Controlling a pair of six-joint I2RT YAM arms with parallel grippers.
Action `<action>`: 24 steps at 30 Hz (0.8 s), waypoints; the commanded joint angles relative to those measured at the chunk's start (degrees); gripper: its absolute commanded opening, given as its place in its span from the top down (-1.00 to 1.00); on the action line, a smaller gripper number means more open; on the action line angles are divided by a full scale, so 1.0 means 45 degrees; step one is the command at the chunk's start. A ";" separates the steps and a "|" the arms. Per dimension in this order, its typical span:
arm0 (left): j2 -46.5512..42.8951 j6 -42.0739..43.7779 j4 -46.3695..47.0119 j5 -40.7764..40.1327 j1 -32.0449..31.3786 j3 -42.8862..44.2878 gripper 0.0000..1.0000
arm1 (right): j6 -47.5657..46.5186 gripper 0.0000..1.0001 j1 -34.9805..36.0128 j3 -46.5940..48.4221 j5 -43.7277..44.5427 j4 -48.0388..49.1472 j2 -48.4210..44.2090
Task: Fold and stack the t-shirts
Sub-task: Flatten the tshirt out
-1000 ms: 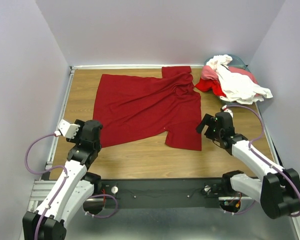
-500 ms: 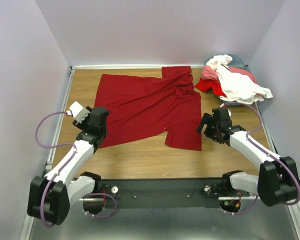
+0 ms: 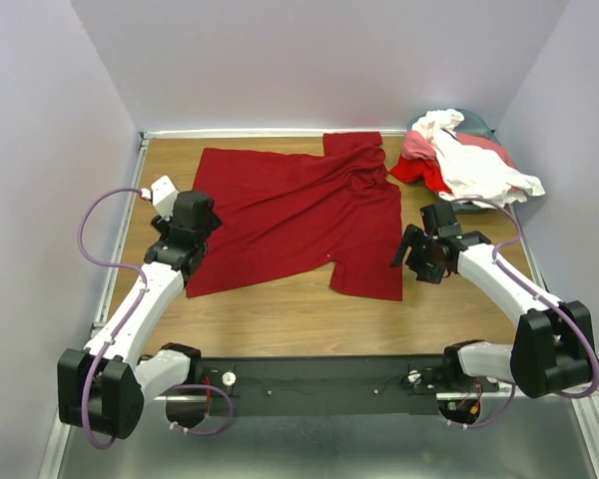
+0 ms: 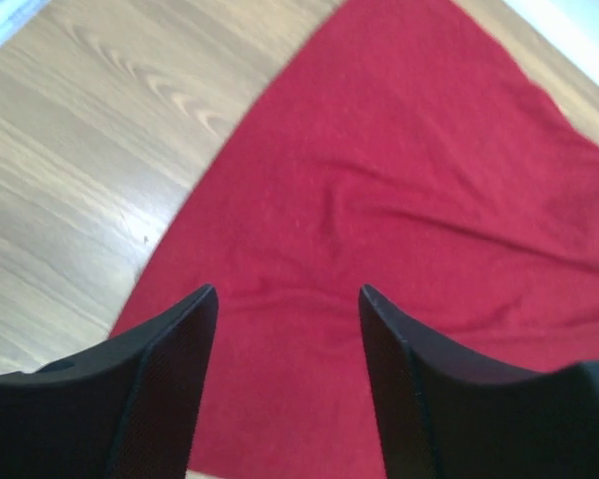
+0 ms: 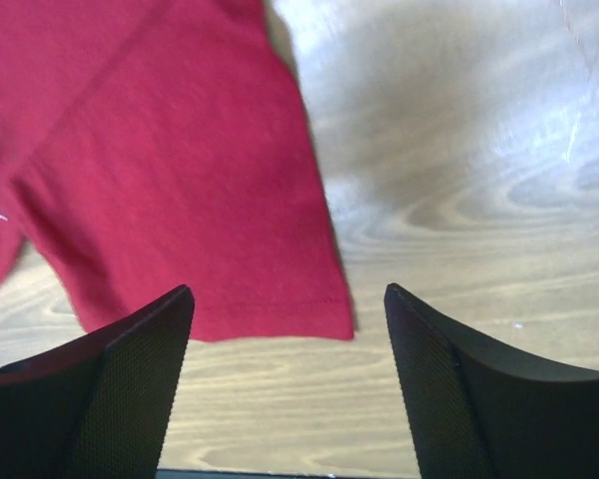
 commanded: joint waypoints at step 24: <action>0.0348 -0.0400 0.0093 0.5029 0.4003 -0.3069 -0.97 | 0.0920 -0.11 -0.0079 -0.1986 -0.0363 0.0176 0.0883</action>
